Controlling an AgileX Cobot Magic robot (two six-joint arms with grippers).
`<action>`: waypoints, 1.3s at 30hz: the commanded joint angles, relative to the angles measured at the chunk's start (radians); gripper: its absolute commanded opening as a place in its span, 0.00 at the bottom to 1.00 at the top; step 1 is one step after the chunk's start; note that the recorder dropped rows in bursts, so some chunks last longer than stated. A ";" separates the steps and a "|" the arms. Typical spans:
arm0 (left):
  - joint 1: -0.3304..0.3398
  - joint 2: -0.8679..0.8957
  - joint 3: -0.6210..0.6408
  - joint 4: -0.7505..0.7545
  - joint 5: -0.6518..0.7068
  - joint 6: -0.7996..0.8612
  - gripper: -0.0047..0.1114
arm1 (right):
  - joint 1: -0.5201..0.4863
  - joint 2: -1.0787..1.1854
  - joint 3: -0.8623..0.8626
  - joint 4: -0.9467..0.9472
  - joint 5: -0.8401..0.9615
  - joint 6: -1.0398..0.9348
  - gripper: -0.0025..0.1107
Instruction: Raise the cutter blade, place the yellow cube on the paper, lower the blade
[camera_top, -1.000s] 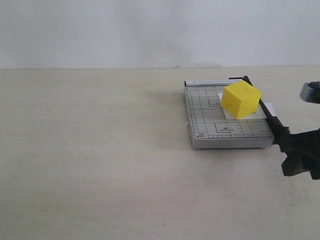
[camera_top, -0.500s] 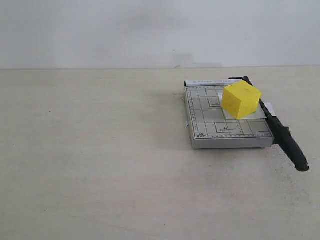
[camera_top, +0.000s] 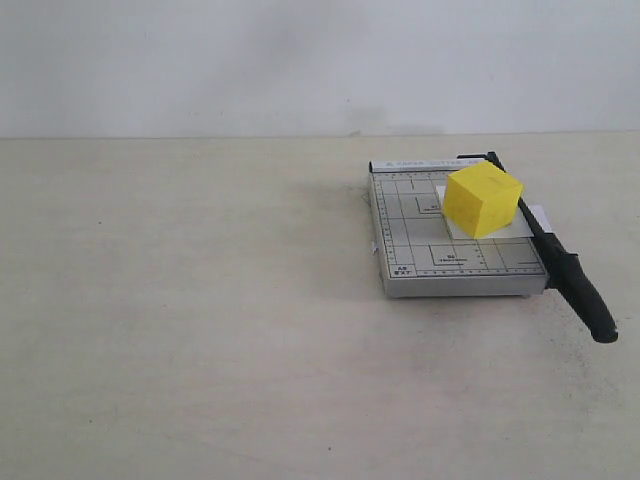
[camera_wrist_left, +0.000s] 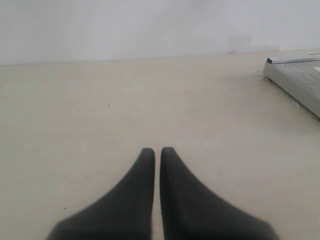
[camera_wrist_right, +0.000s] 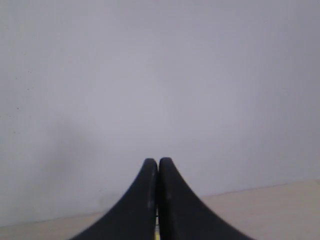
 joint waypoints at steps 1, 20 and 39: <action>0.003 0.003 0.003 -0.011 -0.004 -0.005 0.08 | -0.001 -0.004 0.090 -0.140 -0.085 0.034 0.02; 0.003 0.003 0.003 -0.007 -0.004 -0.005 0.08 | -0.052 -0.004 0.159 -0.358 0.363 0.280 0.02; 0.003 0.003 0.003 -0.007 -0.004 -0.005 0.08 | -0.052 -0.004 0.159 -0.353 0.363 0.280 0.02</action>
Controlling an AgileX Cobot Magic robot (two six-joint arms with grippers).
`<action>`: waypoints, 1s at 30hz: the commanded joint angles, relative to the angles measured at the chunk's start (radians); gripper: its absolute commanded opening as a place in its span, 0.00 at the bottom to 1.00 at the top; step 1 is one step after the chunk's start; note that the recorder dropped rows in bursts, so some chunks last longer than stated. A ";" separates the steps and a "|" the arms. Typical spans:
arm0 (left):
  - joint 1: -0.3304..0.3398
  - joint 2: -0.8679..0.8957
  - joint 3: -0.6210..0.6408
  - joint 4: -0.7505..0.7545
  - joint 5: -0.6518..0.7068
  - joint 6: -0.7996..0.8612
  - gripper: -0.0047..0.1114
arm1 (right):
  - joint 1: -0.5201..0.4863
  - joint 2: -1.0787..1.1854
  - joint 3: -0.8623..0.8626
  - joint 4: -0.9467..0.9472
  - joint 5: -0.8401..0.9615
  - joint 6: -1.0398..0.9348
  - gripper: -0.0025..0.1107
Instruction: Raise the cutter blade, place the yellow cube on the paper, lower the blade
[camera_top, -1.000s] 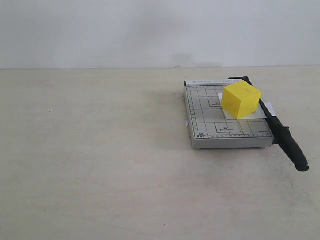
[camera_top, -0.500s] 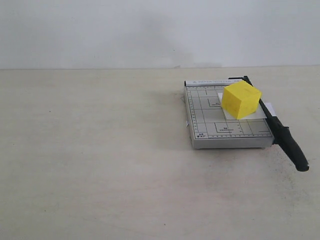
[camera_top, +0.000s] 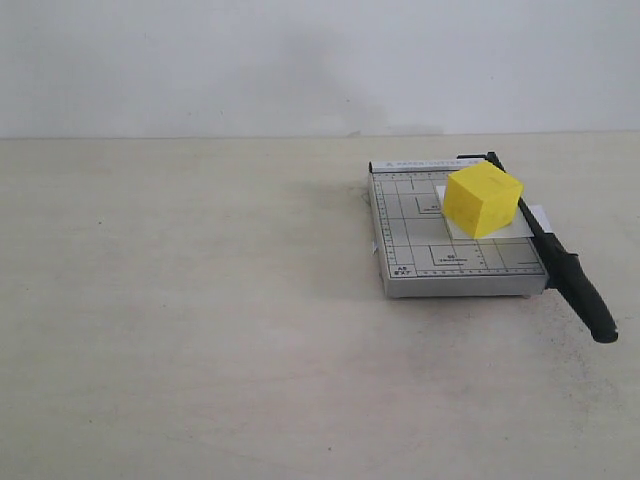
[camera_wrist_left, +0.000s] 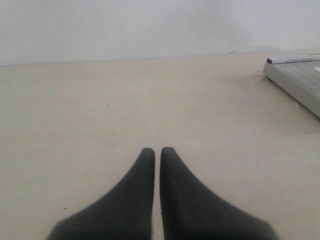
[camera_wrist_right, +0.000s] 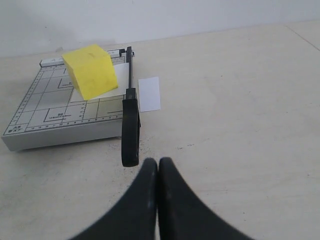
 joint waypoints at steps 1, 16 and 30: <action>0.003 0.003 0.003 -0.007 -0.004 -0.005 0.08 | -0.005 -0.004 -0.001 -0.004 -0.002 0.002 0.02; -0.001 -0.004 0.003 0.000 0.026 -0.005 0.08 | -0.003 -0.004 -0.001 -0.004 -0.002 0.002 0.02; -0.001 -0.004 0.003 0.000 0.023 -0.005 0.08 | -0.003 -0.004 -0.001 -0.002 -0.002 0.002 0.02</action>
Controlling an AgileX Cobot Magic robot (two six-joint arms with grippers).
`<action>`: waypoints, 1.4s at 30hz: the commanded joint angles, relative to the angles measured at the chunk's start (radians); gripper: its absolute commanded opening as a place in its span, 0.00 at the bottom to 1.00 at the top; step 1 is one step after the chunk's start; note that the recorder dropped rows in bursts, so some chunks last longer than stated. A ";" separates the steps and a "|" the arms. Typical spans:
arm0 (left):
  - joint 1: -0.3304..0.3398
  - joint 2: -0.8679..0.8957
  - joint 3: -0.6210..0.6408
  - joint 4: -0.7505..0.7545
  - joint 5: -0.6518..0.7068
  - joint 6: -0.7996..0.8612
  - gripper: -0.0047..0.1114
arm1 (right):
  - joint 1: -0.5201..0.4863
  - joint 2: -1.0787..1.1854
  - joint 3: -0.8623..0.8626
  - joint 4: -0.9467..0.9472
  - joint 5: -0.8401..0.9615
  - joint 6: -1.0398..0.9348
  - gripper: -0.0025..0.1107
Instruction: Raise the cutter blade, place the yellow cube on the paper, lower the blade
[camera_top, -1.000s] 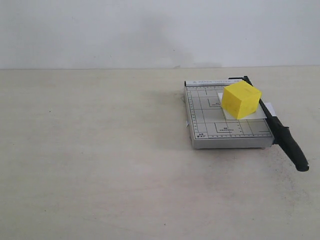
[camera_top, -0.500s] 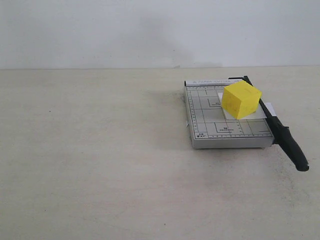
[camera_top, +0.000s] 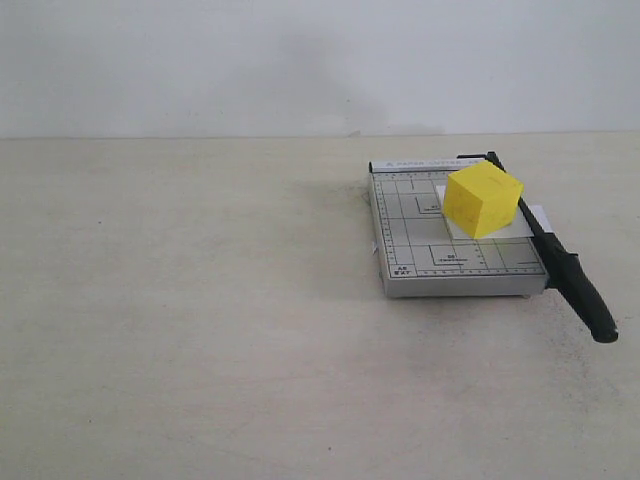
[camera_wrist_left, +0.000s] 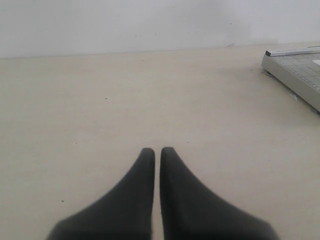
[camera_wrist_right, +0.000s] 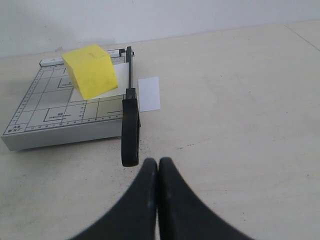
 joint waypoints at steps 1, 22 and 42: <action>-0.001 -0.004 0.003 0.000 -0.002 -0.005 0.08 | -0.003 -0.004 -0.001 0.000 -0.004 0.002 0.02; -0.001 -0.004 0.003 0.000 -0.002 -0.005 0.08 | -0.003 -0.004 -0.001 -0.041 0.005 0.054 0.02; -0.001 -0.004 0.003 0.000 -0.004 -0.005 0.08 | -0.003 -0.004 -0.001 -0.041 0.005 0.058 0.02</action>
